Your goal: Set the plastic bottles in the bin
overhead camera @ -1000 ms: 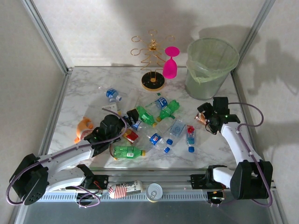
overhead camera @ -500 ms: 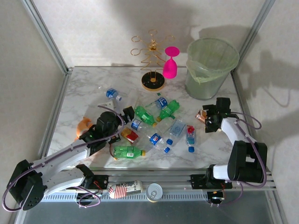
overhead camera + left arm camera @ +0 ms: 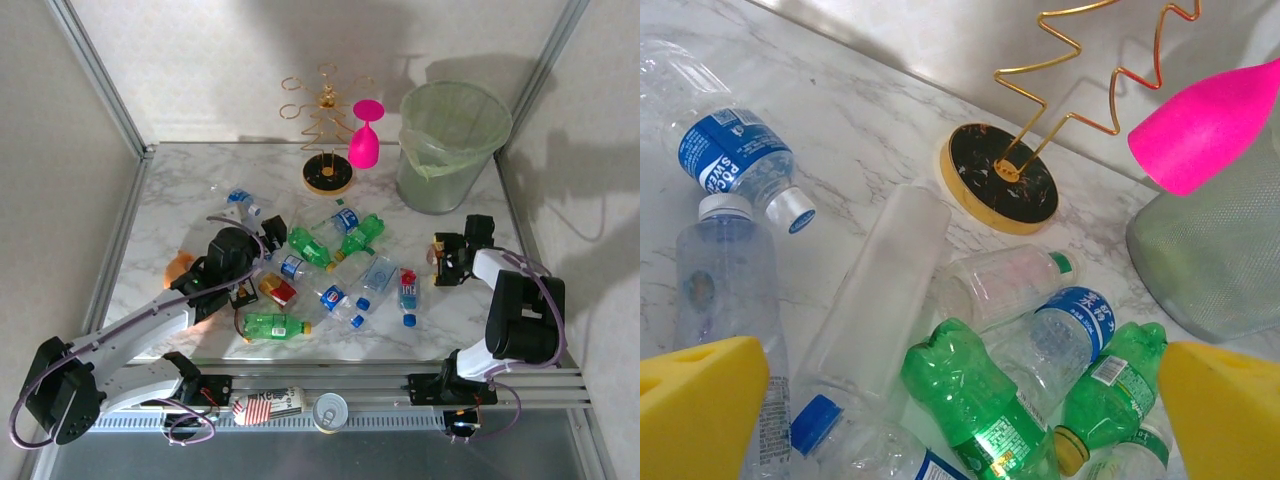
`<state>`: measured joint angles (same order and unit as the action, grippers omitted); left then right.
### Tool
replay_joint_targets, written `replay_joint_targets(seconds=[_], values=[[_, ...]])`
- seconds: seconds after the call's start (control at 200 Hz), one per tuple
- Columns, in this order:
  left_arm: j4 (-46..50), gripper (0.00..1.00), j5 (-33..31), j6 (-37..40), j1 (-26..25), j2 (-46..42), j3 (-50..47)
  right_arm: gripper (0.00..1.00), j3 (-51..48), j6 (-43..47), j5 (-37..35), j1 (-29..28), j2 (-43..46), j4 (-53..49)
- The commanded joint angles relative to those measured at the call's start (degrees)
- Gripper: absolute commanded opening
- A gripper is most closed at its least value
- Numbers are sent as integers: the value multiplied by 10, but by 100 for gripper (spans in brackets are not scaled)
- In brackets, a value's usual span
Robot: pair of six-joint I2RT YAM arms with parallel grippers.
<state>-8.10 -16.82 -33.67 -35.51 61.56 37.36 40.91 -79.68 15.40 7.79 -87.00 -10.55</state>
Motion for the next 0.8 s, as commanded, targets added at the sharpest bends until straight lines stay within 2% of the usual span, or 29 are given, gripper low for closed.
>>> replay_joint_targets(seconds=[0.0, 0.135, 0.361, 0.611, 0.791], values=[[16, 100, -17, -26, 5, 4, 25, 81, -6, 38, -17, 9, -32, 42], [14, 100, -25, -44, 6, 5, 30, 63, -10, 61, -35, 10, -26, 40], [9, 100, -31, -48, 10, 22, 47, 50, -6, 124, -56, 10, 22, 18], [-19, 100, -2, -68, 40, 60, 55, 48, 32, 262, -94, 9, 154, -51], [-43, 100, 20, -69, 73, 90, 67, 44, 109, 350, -100, 9, 242, -86]])
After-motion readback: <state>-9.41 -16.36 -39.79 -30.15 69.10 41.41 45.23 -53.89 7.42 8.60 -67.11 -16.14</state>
